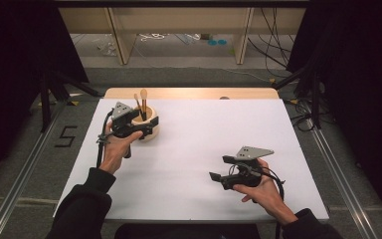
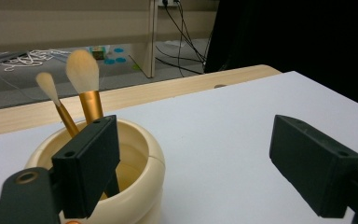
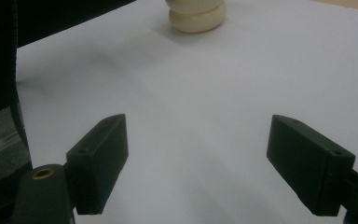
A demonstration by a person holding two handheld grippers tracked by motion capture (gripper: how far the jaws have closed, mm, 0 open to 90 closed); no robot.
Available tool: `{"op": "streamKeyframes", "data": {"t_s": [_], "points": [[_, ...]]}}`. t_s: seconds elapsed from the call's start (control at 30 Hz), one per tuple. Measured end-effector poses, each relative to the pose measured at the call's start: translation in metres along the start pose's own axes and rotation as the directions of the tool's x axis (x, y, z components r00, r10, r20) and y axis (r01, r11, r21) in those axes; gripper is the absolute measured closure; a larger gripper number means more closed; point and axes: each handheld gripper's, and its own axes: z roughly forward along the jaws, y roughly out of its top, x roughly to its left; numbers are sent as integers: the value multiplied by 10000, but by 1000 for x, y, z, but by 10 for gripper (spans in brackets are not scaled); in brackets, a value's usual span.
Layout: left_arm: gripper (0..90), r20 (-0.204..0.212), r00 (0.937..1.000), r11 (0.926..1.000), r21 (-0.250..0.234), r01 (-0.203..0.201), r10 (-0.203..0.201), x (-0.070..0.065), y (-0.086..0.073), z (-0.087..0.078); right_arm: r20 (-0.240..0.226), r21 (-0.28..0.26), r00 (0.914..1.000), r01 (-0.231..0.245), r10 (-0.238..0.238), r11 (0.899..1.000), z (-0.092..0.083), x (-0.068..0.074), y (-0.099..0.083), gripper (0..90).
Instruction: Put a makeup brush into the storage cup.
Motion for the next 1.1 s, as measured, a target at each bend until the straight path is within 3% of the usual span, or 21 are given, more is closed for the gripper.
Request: {"op": "streamKeyframes", "data": {"t_s": [0.53, 0.57, 0.6, 0.73, 0.97, 1.1], "points": [[158, 490, 9969, 9979, 168, -630, 621, -25, -10, -13, -108, -21, 9999, -104, 103, 9999, 0, -1, -1, 213], [158, 535, 9974, 9987, 143, -490, 481, -26, -11, -14, -96, 11, 9999, -95, 95, 10000, 0, -1, -1, 213], [158, 572, 9964, 9978, 174, -642, 631, -26, -11, -14, -118, -2, 9999, -99, 99, 10000, 0, -1, -1, 213], [158, 580, 9964, 9977, 214, -636, 623, -28, -13, -16, -78, -96, 10000, 7, -8, 10000, 1, -2, -1, 213], [158, 619, 9971, 9987, 221, -457, 442, -29, -16, -18, -154, 8, 9998, -152, 152, 9999, 1, -3, -2, 213], [159, 672, 9969, 9989, 223, -416, 400, -31, -18, -19, 23, -12, 9999, -121, 121, 9999, 0, -5, -2, 212]]}}
